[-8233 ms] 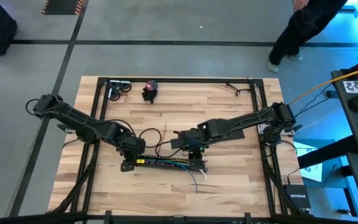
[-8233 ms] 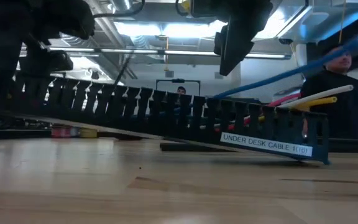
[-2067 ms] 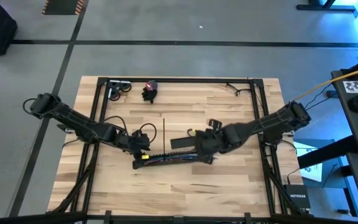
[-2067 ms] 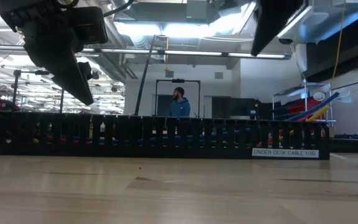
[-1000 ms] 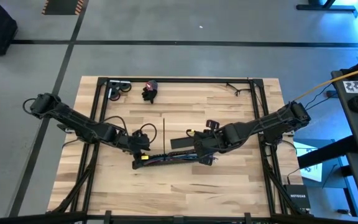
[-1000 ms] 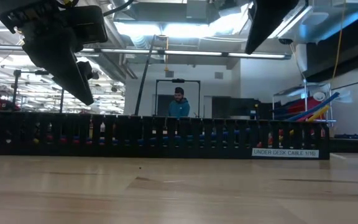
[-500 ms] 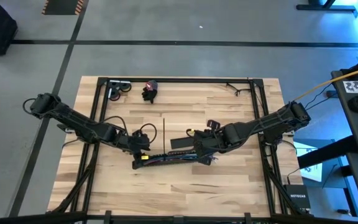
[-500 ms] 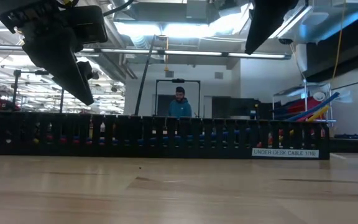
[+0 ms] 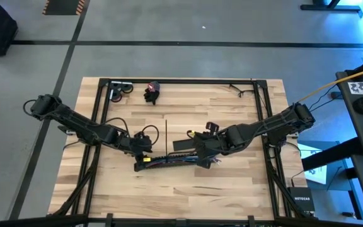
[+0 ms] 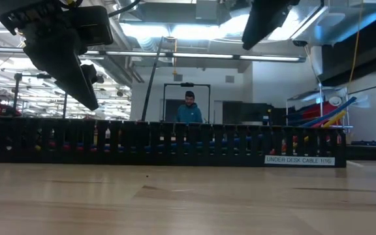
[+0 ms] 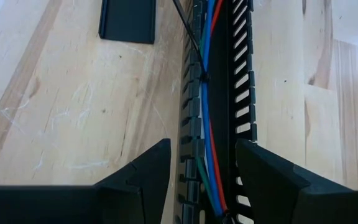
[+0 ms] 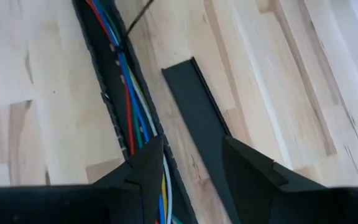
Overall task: Ziptie cables
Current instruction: Close the black cable duct
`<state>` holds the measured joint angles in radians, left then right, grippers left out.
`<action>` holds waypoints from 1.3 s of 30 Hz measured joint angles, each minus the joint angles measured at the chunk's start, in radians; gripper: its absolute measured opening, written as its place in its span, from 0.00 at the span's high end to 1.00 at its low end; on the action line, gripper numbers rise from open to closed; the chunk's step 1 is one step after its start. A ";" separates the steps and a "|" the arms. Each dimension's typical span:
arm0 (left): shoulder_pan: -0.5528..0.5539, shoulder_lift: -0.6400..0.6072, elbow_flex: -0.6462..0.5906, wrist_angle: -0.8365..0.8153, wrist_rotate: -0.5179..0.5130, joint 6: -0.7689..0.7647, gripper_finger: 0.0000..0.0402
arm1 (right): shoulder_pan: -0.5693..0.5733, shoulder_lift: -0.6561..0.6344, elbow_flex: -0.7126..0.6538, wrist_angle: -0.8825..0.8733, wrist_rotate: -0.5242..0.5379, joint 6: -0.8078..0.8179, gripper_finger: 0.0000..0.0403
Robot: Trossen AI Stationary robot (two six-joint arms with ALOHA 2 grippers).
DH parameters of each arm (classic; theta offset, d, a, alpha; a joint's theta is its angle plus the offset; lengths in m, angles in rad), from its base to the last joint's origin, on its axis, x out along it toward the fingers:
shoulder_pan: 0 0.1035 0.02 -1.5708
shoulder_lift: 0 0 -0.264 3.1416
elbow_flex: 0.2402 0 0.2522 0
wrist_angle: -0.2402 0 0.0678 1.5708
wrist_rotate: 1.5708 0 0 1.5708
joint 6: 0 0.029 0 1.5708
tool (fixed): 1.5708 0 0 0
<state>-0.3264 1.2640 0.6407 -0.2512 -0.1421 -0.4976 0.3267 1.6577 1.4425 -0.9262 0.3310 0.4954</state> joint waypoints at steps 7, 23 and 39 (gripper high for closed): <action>0.000 0.000 0.000 0.010 0.000 0.001 0.56 | 0.000 0.000 0.000 -0.061 -0.002 0.025 0.62; 0.066 0.003 -0.001 0.014 -0.099 -0.045 0.56 | -0.213 -0.077 -0.203 -0.049 -0.197 -0.069 0.62; 0.316 0.003 0.070 -0.021 -0.034 -0.077 0.51 | -0.592 -0.350 -0.734 0.575 -0.454 -0.368 0.42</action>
<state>-0.0108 1.2671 0.7105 -0.2721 -0.1761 -0.5748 -0.2650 1.3075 0.7081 -0.3516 -0.1232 0.1277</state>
